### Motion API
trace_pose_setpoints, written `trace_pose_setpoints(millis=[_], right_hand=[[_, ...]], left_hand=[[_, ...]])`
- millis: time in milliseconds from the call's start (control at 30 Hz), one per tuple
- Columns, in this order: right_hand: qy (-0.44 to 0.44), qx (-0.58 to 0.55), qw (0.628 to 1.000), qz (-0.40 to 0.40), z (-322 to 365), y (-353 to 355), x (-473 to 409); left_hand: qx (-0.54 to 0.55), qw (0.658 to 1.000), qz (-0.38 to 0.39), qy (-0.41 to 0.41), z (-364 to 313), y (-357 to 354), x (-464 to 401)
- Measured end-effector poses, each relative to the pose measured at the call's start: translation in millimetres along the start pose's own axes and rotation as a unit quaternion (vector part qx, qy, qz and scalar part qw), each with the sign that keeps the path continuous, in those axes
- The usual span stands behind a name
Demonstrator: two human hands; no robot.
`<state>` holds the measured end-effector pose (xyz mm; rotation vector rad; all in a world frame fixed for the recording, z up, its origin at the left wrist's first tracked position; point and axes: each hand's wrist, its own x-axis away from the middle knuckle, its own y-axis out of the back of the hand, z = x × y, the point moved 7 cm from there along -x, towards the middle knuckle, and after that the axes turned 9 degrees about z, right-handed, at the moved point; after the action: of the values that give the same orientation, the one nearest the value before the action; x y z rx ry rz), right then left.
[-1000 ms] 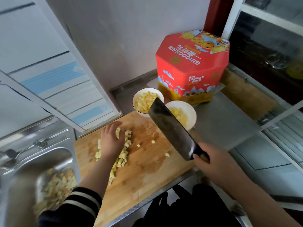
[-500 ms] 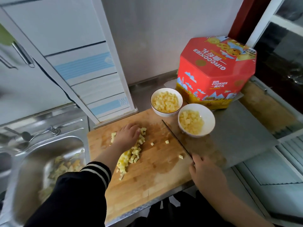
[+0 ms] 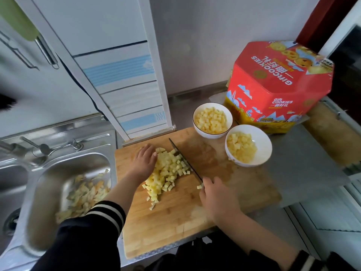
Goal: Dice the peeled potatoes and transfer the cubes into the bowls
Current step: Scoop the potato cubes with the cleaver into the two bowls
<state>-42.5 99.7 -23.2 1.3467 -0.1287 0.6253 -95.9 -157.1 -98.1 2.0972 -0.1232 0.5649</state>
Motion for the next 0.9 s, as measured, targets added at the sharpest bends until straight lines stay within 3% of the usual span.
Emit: trace_pose_setpoints(millis=[267, 467, 533, 600, 667, 733, 800, 900], right_hand=[[-0.013, 0.001, 0.999, -0.050, -16.2, 31.2, -12.5], [0.034, 0.029, 0.998, -0.051, -3.8, 43.4, -32.3], [0.044, 0.038, 0.997, -0.046, 2.6, 41.2, -35.4], [0.055, 0.051, 0.997, -0.031, 8.5, 37.4, -36.4], [0.069, 0.060, 0.995, -0.026, 10.4, 34.1, -34.1], [0.069, 0.051, 0.996, -0.037, 7.6, 36.2, -31.0], [0.050, 0.023, 0.997, -0.055, -2.3, 39.9, -29.5], [0.026, -0.063, 0.996, -0.059, -27.8, 41.2, -25.5]], left_hand=[[-0.013, 0.999, 0.010, -0.046, -30.5, -4.1, 9.8], [-0.073, 0.991, 0.038, -0.105, -44.3, -16.8, 27.7], [-0.070, 0.989, 0.012, -0.130, -46.2, -15.5, 35.7], [-0.038, 0.986, -0.073, -0.142, -41.7, -6.9, 47.1], [0.034, 0.977, -0.189, -0.098, -23.8, 5.0, 57.6], [0.102, 0.967, -0.234, -0.017, 0.1, 7.0, 63.7], [0.158, 0.966, -0.200, 0.040, 18.5, -2.9, 61.8], [0.208, 0.967, -0.144, 0.025, 17.4, -17.4, 60.4]])
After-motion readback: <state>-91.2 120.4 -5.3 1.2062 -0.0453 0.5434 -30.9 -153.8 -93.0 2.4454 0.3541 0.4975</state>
